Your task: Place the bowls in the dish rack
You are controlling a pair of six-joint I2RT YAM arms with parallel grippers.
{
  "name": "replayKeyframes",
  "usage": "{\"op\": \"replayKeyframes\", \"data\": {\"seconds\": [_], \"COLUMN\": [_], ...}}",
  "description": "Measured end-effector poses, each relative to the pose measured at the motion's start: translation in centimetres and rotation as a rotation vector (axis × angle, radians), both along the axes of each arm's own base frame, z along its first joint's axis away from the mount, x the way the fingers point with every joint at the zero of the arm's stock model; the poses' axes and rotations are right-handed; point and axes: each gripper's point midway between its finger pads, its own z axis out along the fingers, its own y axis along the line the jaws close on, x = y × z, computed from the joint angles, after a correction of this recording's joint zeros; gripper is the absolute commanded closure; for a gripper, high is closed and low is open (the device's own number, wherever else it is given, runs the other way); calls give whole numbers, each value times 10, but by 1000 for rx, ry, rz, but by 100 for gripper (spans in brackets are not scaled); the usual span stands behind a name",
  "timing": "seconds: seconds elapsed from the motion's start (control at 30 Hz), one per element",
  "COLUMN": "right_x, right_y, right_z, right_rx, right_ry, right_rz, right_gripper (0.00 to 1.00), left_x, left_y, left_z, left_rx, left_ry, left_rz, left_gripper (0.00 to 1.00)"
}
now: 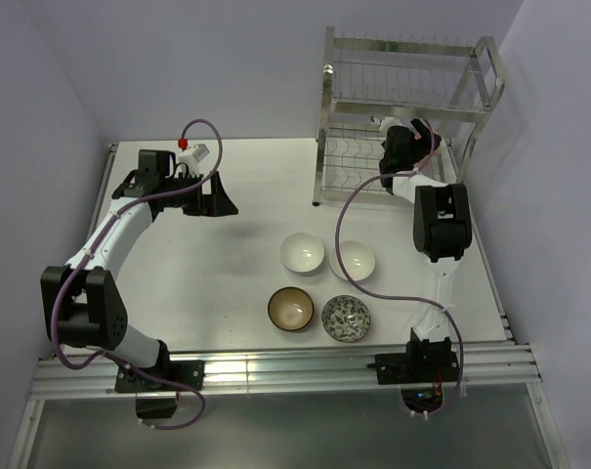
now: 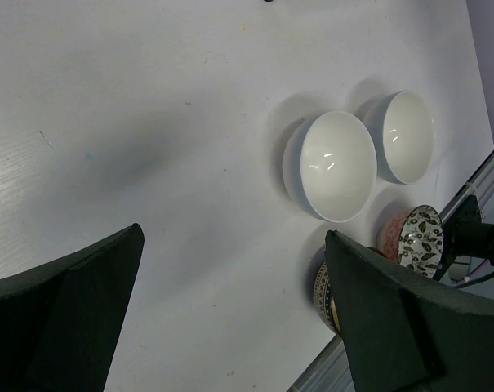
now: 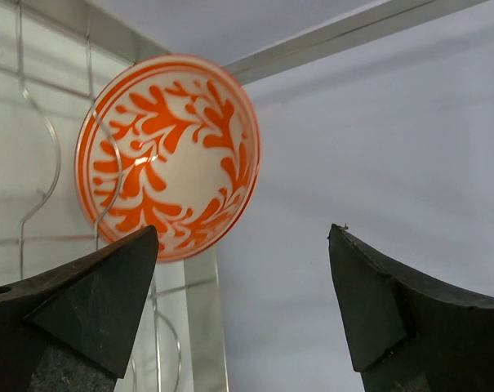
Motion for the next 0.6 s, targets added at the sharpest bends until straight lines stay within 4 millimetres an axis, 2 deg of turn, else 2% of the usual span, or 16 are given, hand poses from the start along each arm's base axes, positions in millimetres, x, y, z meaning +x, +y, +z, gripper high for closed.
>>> {"op": "replayKeyframes", "data": {"seconds": [0.1,0.37,0.6], "right_x": [-7,-22,-38], "right_y": [3,10,19], "right_z": [-4,1,-5], "right_rx": [6,30,71], "right_ry": [27,35,71], "right_rz": [11,32,42], "right_gripper": [6,5,4], "left_x": [0,-1,-3], "left_y": [0,0,0], "left_z": [0,4,8], "left_rx": [0,-1,-2], "left_ry": [0,-10,-20], "left_rz": [0,0,0], "left_gripper": [1,0,1]}}
